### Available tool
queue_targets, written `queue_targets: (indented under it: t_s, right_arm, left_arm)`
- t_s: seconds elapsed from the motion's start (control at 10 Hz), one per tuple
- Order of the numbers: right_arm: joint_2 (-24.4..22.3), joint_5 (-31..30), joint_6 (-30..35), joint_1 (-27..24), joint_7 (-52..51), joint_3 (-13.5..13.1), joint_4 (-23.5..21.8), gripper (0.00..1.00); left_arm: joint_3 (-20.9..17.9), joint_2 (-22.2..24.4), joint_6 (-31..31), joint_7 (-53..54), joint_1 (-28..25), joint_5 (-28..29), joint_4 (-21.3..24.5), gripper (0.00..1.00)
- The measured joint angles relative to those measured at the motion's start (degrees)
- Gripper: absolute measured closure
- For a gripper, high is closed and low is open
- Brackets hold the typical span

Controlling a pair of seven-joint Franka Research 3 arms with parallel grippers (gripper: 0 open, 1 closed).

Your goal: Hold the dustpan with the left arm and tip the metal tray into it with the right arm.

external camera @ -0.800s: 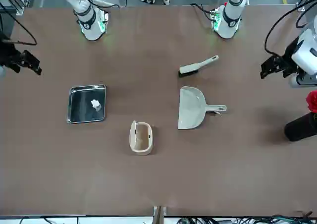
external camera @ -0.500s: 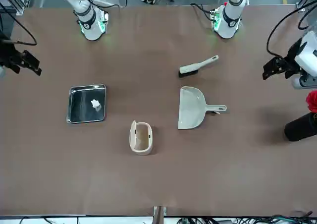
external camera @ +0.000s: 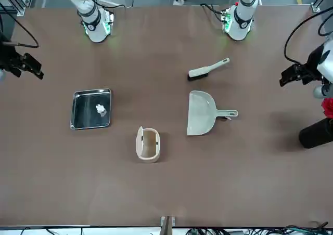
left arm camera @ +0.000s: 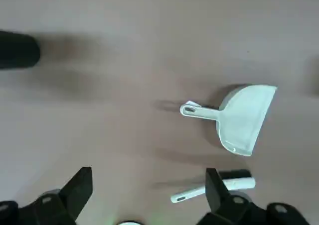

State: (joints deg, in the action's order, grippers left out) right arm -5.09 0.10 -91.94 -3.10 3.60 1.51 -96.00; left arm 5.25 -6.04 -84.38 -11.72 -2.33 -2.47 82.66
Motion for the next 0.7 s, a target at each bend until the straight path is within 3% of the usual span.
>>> queue_targets:
  t_s: [0.5, 0.7]
  right_arm:
    - [0.1, 0.1, -4.7, -0.8, 0.1, -0.7, -7.1, 0.0]
    - [0.2, 0.1, -7.1, -1.2, 0.1, -0.8, -10.6, 0.0]
  left_arm:
    - [0.5, -3.3, -0.3, -25.5, -1.2, 0.0, 0.2, 0.0]
    - [1.1, -4.9, -3.3, -40.2, 2.4, 0.1, 1.2, 0.0]
